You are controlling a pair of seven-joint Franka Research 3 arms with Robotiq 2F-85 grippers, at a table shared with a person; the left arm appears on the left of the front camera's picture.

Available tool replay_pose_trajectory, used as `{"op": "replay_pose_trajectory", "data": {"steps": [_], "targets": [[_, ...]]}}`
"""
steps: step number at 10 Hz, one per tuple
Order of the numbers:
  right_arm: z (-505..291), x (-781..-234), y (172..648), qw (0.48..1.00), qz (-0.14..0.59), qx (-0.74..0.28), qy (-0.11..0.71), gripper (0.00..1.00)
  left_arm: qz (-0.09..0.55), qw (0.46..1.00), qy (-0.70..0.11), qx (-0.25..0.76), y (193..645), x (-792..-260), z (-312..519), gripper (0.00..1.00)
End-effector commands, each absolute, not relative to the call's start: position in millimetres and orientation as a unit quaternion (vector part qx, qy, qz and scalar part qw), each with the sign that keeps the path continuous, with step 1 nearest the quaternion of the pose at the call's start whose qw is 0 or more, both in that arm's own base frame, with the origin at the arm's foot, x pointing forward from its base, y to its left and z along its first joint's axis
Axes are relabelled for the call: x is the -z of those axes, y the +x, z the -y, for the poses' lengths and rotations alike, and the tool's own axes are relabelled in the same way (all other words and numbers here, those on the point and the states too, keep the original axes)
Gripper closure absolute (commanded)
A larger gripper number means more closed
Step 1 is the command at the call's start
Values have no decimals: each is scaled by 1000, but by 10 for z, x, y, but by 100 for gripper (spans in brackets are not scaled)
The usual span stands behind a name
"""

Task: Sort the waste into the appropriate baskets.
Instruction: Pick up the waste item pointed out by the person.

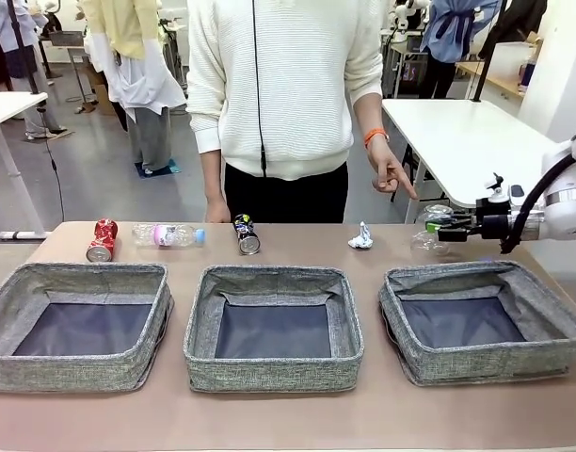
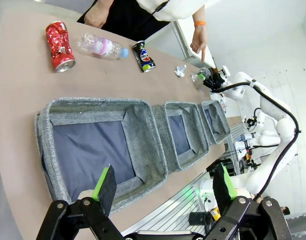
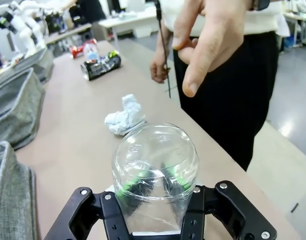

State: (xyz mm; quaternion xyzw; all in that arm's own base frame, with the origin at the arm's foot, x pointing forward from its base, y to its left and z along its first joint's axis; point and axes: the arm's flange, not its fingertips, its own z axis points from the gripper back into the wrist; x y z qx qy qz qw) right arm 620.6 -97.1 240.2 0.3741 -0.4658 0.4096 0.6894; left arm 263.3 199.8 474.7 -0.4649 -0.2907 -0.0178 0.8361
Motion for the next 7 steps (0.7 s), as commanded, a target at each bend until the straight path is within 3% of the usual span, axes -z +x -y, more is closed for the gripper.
{"op": "replay_pose_trajectory", "data": {"steps": [1,3,5,7], "targets": [[1019,-2600,6155,711,450,-400,365,84,301,830,-468,25,2650,-4772,-1995,0],[1054,-2938,6044,760,421,-350,350,84,301,830,-468,25,2650,-4772,-1995,0],[1066,-3903,5748,856,378,-245,253,84,301,830,-468,25,2650,-4772,-1995,0],[1031,-4768,5245,883,288,-276,248,84,301,830,-468,25,2650,-4772,-1995,0]]}}
